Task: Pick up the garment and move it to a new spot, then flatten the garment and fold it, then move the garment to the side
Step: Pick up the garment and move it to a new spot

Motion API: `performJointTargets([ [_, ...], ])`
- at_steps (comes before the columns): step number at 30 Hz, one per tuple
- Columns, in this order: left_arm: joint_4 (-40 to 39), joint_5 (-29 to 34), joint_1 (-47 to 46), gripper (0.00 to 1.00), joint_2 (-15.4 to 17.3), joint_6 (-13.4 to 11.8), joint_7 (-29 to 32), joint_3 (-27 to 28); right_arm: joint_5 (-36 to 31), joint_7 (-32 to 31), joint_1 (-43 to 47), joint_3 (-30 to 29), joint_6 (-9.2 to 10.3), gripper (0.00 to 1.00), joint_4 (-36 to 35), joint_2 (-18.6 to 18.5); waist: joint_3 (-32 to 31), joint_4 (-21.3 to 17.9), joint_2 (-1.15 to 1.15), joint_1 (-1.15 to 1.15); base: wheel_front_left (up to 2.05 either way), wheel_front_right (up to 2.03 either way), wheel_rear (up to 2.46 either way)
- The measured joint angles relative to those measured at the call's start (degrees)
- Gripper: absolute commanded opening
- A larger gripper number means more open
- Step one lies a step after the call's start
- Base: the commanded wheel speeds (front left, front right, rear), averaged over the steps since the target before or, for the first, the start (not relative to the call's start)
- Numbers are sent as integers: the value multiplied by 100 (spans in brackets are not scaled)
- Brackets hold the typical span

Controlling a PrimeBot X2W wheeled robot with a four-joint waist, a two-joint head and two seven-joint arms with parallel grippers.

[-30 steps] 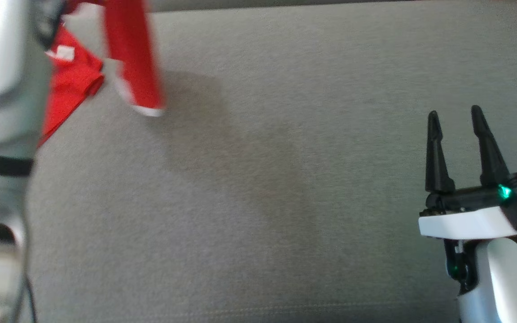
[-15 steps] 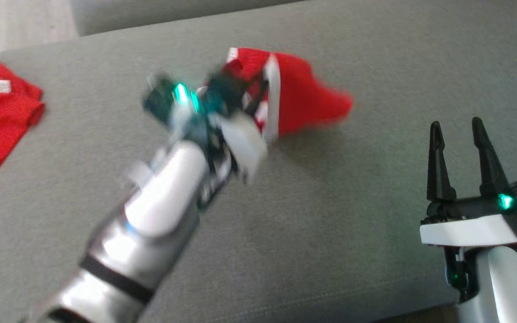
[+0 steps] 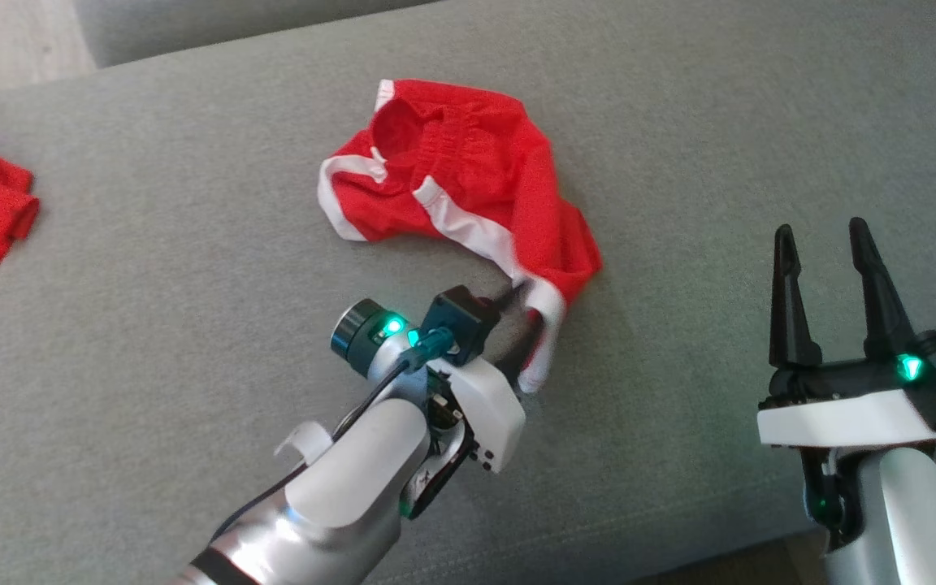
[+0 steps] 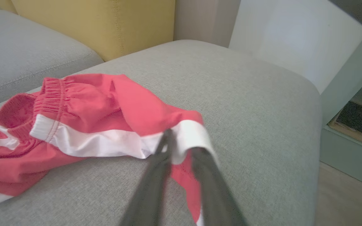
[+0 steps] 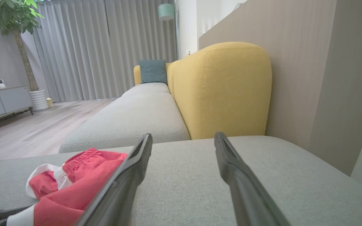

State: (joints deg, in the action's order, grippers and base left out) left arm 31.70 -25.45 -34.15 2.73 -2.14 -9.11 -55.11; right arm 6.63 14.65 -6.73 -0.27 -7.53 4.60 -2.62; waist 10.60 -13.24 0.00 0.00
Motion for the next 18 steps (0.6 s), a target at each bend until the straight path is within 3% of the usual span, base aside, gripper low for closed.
performJointTargets([
  [10,-74,-191,6,100,45,-302,-465,64,-65,0,51,-7,0,100,47,0,-302,404,0,0,0,0,0],
  [18,-461,-191,470,100,504,-550,-517,479,-230,0,286,-4,0,100,73,0,-664,760,0,0,0,0,0],
])
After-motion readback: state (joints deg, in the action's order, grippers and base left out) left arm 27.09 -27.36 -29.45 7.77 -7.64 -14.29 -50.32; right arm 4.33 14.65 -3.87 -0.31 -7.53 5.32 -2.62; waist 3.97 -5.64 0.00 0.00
